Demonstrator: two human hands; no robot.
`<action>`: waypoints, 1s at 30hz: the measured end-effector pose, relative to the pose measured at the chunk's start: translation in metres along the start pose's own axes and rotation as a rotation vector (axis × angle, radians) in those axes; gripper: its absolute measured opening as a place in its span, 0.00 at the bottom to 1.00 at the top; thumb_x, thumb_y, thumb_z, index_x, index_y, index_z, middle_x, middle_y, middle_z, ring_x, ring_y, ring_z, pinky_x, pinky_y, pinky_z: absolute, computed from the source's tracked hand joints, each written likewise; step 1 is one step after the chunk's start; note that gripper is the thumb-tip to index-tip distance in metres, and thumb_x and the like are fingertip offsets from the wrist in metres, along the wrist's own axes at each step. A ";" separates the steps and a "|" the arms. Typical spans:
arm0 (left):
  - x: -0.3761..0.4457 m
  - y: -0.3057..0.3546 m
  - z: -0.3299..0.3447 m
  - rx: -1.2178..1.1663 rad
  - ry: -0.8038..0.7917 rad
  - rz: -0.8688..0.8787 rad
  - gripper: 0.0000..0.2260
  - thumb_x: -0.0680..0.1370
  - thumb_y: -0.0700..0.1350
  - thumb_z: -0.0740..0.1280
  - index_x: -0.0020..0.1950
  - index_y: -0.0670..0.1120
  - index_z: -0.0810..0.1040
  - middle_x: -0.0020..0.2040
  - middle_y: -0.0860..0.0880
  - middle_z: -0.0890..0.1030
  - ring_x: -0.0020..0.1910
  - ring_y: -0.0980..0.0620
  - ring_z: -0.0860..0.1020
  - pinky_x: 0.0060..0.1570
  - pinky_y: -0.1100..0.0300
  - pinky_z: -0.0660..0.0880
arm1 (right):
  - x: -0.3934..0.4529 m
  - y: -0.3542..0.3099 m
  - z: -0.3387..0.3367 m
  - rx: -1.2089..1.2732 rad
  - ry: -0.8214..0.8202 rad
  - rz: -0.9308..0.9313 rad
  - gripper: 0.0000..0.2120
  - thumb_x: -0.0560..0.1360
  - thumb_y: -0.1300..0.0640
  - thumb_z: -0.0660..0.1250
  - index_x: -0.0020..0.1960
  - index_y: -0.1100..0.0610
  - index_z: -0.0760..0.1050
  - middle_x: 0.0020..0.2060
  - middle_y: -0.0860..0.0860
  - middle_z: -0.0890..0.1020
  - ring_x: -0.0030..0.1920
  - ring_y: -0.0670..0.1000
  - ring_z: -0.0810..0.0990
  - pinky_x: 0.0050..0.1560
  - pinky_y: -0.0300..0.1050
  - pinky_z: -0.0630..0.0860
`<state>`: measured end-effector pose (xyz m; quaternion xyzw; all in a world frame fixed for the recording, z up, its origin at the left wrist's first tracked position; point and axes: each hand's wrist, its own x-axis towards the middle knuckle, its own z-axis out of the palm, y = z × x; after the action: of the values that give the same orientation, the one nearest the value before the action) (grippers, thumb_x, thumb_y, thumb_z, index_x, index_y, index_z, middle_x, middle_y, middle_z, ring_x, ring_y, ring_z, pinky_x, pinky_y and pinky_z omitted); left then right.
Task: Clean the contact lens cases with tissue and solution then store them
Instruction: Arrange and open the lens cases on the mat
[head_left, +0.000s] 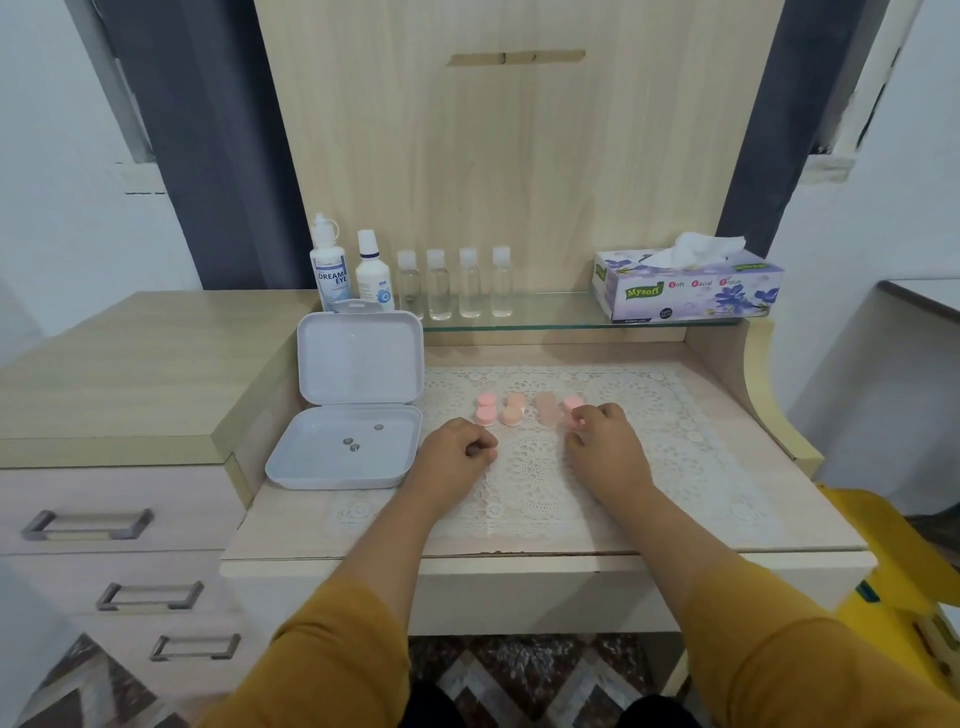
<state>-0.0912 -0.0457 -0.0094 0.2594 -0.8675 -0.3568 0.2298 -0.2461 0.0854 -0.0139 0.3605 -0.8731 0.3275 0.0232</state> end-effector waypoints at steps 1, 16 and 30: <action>0.000 0.000 0.000 0.006 0.000 0.005 0.03 0.76 0.40 0.68 0.47 0.46 0.81 0.49 0.51 0.77 0.46 0.54 0.76 0.53 0.61 0.73 | -0.001 0.000 0.000 0.014 0.011 0.008 0.16 0.78 0.61 0.59 0.64 0.61 0.74 0.59 0.57 0.72 0.48 0.56 0.77 0.49 0.47 0.76; 0.002 -0.005 0.002 0.043 -0.011 0.040 0.05 0.76 0.40 0.67 0.45 0.49 0.81 0.48 0.54 0.77 0.46 0.60 0.75 0.51 0.66 0.71 | -0.002 0.003 0.002 0.052 0.024 0.001 0.16 0.77 0.61 0.60 0.64 0.58 0.73 0.59 0.55 0.73 0.51 0.53 0.76 0.50 0.42 0.73; 0.002 -0.005 0.002 0.034 -0.006 0.041 0.05 0.76 0.40 0.67 0.45 0.48 0.81 0.47 0.55 0.76 0.43 0.64 0.74 0.43 0.76 0.66 | -0.002 0.007 0.002 0.020 0.038 -0.067 0.14 0.77 0.60 0.61 0.61 0.59 0.76 0.57 0.54 0.75 0.52 0.52 0.76 0.50 0.43 0.74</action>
<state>-0.0928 -0.0493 -0.0142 0.2441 -0.8793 -0.3380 0.2301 -0.2484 0.0889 -0.0201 0.3835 -0.8565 0.3422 0.0472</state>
